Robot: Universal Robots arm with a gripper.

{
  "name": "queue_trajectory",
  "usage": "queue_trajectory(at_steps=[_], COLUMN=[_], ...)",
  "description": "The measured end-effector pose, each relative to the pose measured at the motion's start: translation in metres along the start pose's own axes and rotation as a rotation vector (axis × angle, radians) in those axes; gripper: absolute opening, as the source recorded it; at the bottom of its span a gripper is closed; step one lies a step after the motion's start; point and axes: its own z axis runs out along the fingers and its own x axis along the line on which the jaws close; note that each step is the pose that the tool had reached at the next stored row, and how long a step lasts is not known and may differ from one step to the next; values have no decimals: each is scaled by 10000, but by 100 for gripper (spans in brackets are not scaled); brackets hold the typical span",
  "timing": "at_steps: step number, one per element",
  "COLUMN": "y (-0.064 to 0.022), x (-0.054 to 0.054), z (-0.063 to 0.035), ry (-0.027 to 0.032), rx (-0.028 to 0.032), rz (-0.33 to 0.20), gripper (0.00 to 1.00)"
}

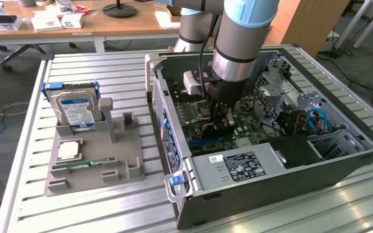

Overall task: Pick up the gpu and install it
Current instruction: 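Insert the gpu into the slot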

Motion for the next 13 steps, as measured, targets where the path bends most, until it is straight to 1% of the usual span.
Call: queue_trajectory(at_steps=[13], y=[0], x=[1], z=[8], ry=[-1], rx=[0], rz=[-1], gripper=[26])
